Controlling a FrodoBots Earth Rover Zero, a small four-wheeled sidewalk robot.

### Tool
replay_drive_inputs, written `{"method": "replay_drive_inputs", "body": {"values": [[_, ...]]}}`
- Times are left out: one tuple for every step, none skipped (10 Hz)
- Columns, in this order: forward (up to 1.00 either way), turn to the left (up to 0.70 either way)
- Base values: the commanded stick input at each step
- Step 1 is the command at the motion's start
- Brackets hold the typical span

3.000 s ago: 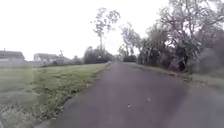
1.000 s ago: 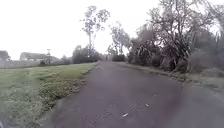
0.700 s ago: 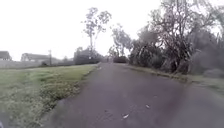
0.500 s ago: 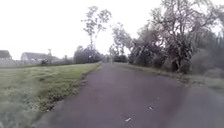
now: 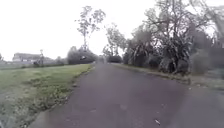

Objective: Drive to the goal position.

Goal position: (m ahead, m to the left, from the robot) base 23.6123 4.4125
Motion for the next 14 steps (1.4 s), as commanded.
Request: {"method": "replay_drive_inputs", "body": {"values": [[0.85,-0.34],[0.85,-0.23],[0.85,-0.01],[0.85,0.0],[0.85,0.0],[0.85,0.0],[0.85,0.0],[0.85,0.0],[0.85,0.0],[0.85,0.0],[0.85,-0.09],[0.85,-0.33],[0.85,-0.34],[0.85,-0.34]]}}
